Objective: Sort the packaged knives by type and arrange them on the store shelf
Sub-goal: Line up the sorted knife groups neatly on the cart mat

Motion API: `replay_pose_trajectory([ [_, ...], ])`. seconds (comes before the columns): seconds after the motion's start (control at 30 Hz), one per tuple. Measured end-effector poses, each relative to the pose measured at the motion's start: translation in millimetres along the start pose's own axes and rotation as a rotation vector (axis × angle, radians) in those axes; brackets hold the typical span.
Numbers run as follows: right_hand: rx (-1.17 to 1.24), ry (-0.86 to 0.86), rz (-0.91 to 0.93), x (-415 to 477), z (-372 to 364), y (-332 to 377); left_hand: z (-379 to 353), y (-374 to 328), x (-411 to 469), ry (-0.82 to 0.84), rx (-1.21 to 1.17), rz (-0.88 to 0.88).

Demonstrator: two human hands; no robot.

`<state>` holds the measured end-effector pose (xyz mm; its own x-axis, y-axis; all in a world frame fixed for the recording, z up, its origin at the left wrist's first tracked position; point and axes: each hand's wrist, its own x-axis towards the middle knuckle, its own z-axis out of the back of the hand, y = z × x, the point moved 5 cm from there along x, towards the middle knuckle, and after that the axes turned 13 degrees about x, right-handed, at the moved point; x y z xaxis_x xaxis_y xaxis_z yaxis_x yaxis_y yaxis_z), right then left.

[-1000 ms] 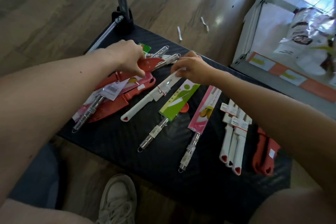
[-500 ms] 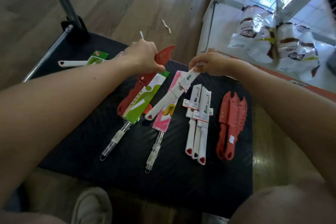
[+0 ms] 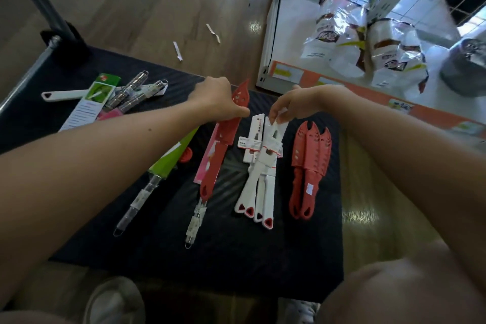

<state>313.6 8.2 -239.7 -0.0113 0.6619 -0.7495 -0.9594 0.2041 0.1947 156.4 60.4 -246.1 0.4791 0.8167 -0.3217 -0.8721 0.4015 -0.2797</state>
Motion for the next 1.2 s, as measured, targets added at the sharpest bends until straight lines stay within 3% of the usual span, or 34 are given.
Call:
replay_pose_trajectory([
  [0.2, -0.188, 0.017, 0.068, 7.4, -7.4, 25.7, -12.1, 3.0, -4.0, 0.043, 0.013, 0.018],
  [0.57, -0.117, -0.071, 0.054, 15.6, -7.2, 26.0, -16.4, 6.8, -6.3, 0.065, 0.012, 0.022],
  [0.77, -0.192, -0.098, -0.087, -2.7, -1.5, -18.5, -15.8, -27.2, -8.1, 0.076, 0.004, -0.033],
  [1.2, -0.008, -0.093, -0.291, -35.9, -15.0, -135.5, -52.8, -132.7, 8.6, 0.147, -0.113, -0.12],
])
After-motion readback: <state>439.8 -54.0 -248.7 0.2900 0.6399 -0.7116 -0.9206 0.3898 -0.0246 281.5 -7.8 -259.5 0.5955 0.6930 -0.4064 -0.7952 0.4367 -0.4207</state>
